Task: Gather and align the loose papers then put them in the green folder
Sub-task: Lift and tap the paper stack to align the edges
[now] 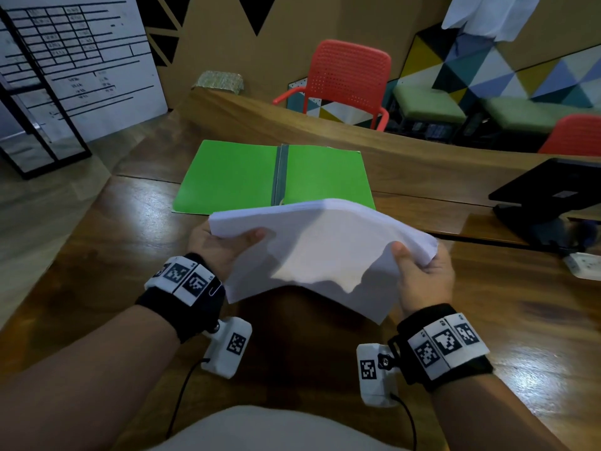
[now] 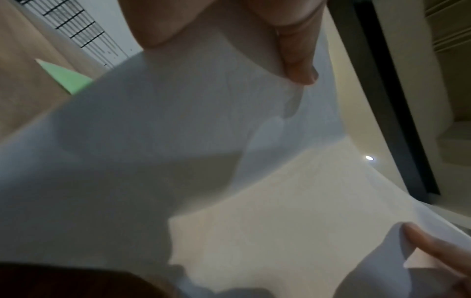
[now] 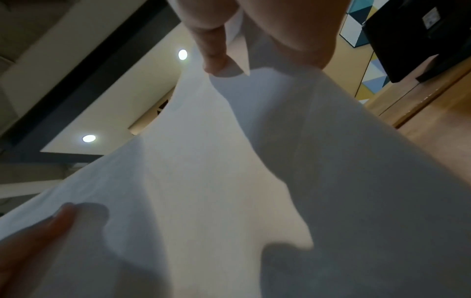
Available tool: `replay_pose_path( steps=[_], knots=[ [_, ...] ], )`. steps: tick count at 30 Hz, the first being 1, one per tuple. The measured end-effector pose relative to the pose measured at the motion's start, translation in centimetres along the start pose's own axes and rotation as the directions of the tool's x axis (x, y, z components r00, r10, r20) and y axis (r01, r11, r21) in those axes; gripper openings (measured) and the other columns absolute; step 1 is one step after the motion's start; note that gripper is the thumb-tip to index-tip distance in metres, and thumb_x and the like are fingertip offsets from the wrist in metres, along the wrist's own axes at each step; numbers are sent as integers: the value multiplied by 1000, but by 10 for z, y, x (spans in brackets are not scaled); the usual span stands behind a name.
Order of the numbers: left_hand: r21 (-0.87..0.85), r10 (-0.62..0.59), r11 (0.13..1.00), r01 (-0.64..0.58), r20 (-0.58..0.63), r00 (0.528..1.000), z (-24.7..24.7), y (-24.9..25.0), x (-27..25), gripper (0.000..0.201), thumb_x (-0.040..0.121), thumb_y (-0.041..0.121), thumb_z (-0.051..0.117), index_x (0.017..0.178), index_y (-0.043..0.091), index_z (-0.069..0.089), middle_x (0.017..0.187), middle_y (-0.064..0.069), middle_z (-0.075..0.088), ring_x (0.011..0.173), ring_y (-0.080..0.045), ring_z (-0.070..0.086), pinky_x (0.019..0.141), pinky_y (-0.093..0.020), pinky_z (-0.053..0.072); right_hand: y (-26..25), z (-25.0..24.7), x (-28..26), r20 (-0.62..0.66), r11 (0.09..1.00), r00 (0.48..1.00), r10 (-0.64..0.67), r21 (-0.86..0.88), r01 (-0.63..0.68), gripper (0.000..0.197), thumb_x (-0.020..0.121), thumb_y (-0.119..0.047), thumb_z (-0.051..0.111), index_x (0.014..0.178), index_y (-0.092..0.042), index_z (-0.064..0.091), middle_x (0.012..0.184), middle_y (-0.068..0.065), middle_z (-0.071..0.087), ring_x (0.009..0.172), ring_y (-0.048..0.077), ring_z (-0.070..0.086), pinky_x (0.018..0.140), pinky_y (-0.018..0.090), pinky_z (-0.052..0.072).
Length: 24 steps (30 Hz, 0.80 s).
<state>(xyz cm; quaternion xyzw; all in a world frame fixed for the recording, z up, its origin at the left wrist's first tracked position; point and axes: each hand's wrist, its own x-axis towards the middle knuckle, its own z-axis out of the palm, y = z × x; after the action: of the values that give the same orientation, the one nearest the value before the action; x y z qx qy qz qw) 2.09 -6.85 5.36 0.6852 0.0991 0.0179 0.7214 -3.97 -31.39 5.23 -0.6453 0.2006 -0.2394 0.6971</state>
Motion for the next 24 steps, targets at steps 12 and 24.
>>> replay_pose_path(
  steps=[12,24],
  knots=[
    [-73,84,994,-80,56,995,-10,4,12,18,70,14,72,66,25,59,70,10,71,60,-6,62,44,-13,49,2,0,14,4,997,997,83,5,-83,23,83,-11,65,71,-22,50,69,-1,51,65,13,47,62,28,40],
    [-82,98,992,-96,14,995,-6,6,20,26,81,1,54,67,23,55,60,19,71,70,-7,58,56,-15,46,5,-5,25,-4,996,998,61,-64,-61,29,90,-28,55,63,-22,49,62,-3,38,61,11,36,60,26,32]
  ],
)
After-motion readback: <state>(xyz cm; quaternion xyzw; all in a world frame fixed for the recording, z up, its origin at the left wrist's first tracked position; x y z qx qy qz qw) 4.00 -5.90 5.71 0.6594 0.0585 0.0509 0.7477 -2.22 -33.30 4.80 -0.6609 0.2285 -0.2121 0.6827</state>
